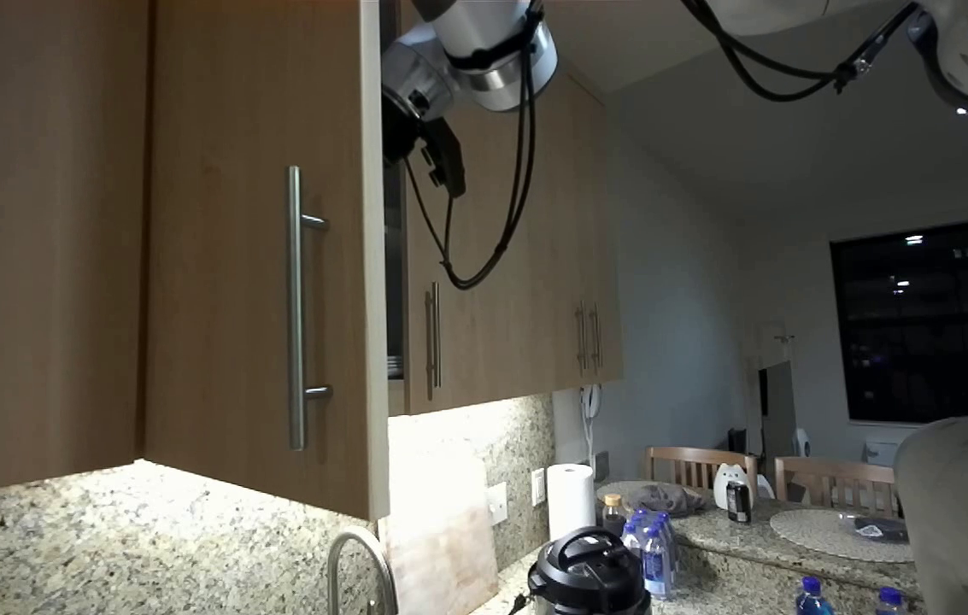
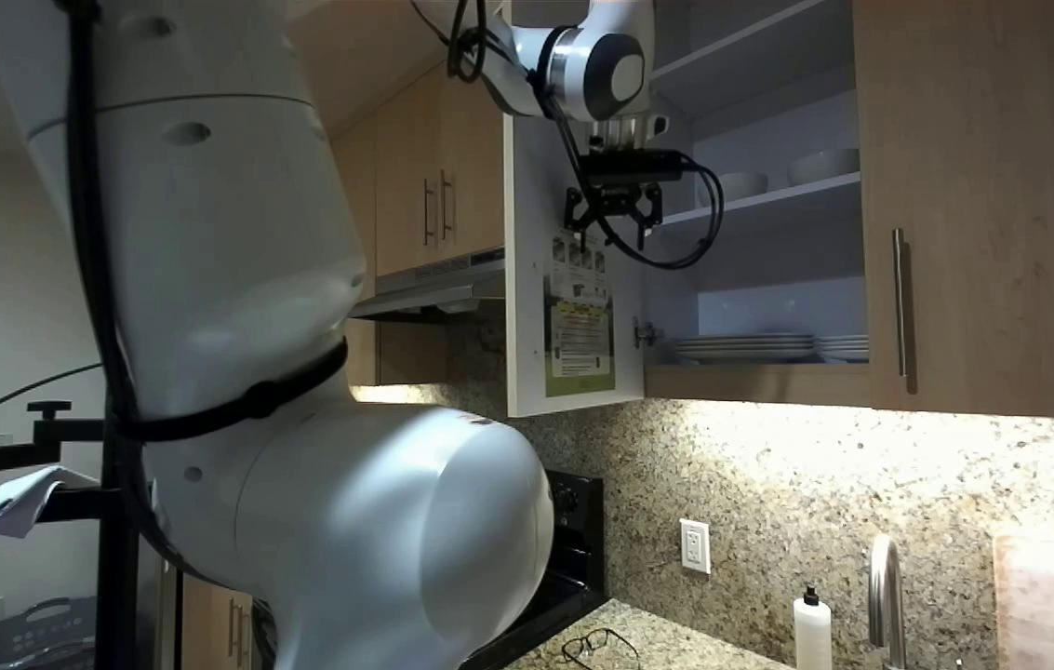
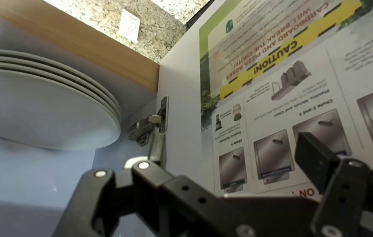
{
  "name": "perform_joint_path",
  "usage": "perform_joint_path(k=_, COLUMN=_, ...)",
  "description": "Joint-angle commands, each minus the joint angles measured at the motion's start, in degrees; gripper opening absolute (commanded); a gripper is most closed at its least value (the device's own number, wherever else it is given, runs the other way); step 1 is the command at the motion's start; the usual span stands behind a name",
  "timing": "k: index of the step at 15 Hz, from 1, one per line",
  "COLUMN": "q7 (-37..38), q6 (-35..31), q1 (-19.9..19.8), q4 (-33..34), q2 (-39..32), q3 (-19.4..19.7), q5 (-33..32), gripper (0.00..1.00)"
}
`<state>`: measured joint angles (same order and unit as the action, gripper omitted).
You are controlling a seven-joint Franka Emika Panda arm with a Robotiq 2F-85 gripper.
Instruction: Open the cupboard door
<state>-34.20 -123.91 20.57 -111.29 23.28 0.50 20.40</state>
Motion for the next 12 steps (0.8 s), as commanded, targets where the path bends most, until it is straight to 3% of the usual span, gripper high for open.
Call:
perform_joint_path(k=1, q7=-1.3, q6=0.3, q1=-0.5, q4=1.5, q2=-1.4, q3=-1.0, q5=1.4, gripper=1.0)
perform_joint_path(k=12, q7=-1.3, q6=1.3, q1=-2.3, q4=1.3, q2=-0.4, q3=0.9, q5=1.7, gripper=1.0)
